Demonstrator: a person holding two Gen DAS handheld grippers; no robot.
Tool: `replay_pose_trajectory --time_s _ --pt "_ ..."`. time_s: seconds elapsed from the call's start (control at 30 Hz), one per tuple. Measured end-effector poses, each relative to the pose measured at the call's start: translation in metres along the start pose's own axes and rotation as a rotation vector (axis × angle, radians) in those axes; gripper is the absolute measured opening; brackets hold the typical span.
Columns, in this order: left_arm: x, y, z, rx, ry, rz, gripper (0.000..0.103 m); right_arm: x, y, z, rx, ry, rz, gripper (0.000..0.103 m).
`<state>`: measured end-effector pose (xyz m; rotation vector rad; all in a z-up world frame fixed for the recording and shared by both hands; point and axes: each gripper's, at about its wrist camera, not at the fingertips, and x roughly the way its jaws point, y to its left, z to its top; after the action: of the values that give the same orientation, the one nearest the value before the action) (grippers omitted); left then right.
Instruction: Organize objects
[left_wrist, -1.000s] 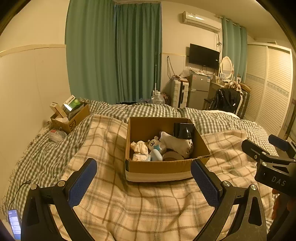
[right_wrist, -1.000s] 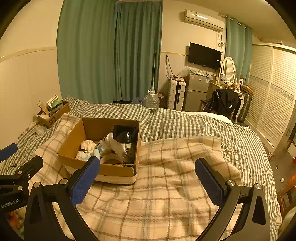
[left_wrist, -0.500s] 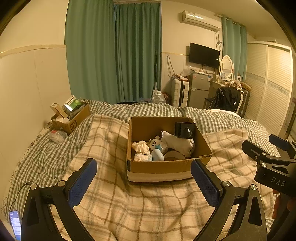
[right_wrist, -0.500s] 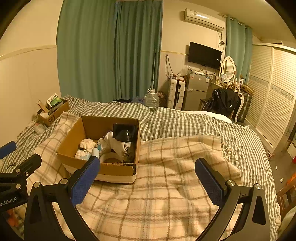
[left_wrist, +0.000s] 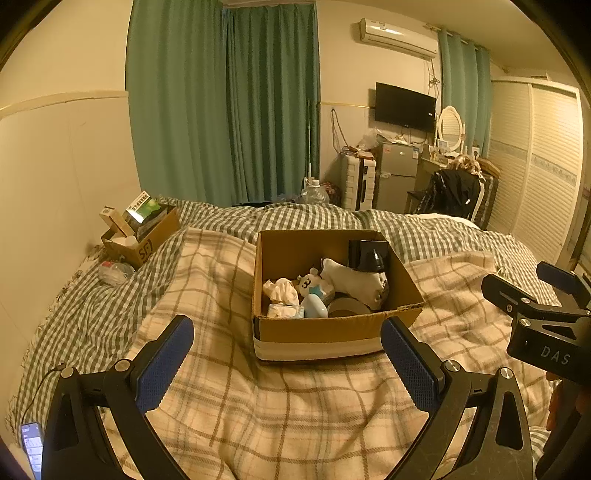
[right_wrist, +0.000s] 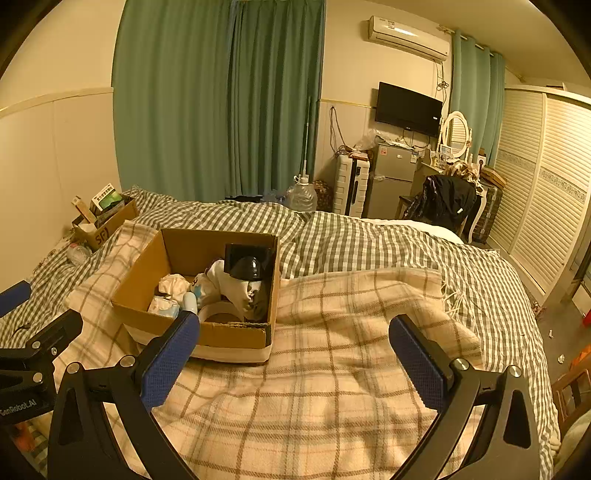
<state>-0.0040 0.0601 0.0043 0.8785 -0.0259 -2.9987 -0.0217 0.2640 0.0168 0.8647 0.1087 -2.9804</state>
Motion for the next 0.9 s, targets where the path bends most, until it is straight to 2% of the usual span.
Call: replay_pose_trajectory --time_s 0.27,0.9 --pt "-0.0013 -0.0061 -0.0020 0.032 -0.010 0.004 0.103 0.0010 -0.0016 -0.0013 0.002 0.003 -0.005 0.103" --pt "-0.0008 -0.0039 -0.0036 0.026 -0.002 0.019 0.103 0.0013 -0.0021 -0.0016 -0.002 0.005 -0.007 0.103"
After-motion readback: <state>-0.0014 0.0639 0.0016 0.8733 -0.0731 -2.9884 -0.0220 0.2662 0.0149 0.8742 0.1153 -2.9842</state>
